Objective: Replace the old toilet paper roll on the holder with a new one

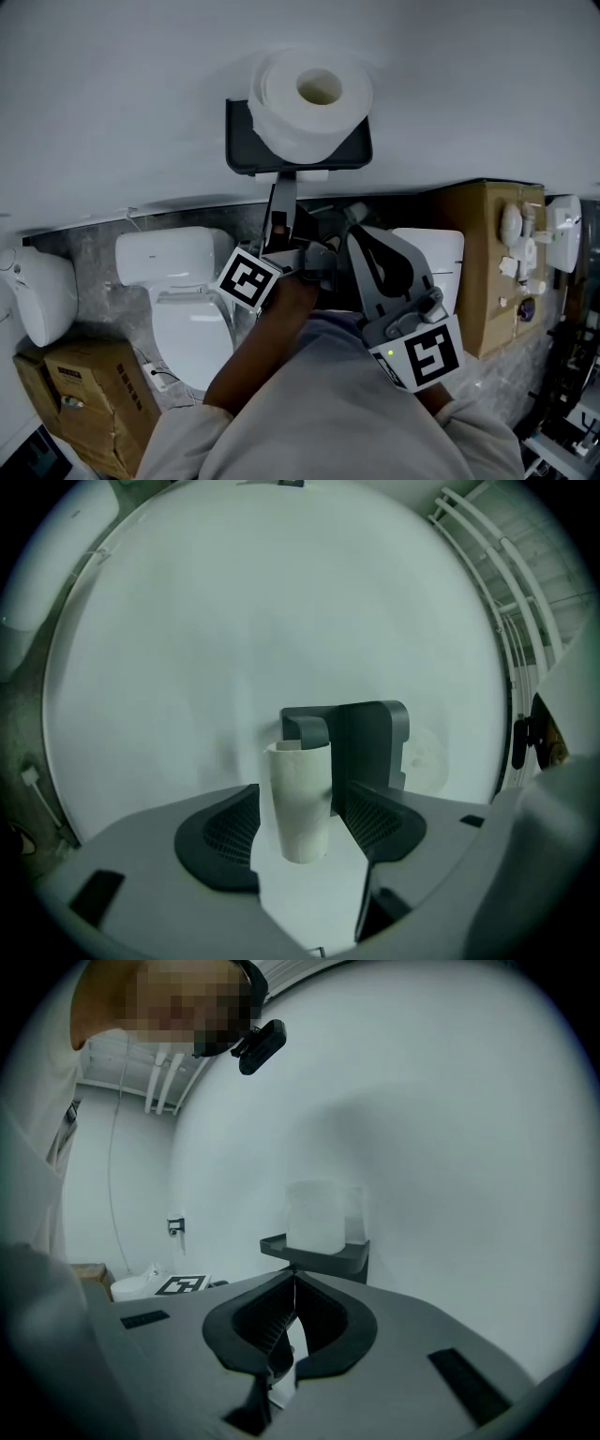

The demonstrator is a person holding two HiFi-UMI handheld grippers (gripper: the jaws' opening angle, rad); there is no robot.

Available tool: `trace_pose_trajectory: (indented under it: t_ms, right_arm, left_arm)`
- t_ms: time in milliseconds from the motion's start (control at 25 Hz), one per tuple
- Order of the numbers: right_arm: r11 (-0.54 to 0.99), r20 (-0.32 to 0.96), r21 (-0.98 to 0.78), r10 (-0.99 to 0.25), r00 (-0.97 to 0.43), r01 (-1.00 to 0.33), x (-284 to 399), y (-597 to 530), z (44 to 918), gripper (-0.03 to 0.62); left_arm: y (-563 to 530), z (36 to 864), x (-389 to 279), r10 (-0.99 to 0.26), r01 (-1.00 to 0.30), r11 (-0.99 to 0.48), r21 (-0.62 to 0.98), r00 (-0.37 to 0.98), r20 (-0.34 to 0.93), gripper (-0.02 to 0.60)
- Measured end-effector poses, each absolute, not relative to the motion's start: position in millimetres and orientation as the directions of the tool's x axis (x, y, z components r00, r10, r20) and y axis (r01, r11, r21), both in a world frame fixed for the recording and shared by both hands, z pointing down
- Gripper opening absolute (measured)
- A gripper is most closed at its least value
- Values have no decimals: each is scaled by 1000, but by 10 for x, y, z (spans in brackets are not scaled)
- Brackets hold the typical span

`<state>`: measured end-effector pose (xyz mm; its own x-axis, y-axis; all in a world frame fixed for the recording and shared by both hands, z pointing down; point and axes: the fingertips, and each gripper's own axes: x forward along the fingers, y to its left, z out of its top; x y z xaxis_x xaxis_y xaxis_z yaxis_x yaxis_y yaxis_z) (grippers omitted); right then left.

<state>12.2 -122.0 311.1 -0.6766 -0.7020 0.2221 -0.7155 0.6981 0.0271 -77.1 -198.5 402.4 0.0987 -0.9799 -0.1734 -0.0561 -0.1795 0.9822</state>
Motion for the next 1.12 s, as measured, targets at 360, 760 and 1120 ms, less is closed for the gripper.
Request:
trace_pose_trajectory:
  t_ms: [360, 760, 1120]
  right_arm:
    - [686, 233, 16, -710, -664, -728, 215, -1315, 3160, 14]
    - [678, 233, 9, -716, -658, -735, 292, -1322, 3160, 14]
    - [660, 232, -1, -730, -643, -751, 434, -1310, 3186, 15]
  left_arm:
    - [-2101, 4052, -736, -975, -16, -197, 980, 108, -194, 273]
    - [-2118, 3998, -653, -965, 0, -233, 973, 124, -231, 212]
    - [-2152, 3992, -412, -955, 3, -242, 970, 176, -239, 209]
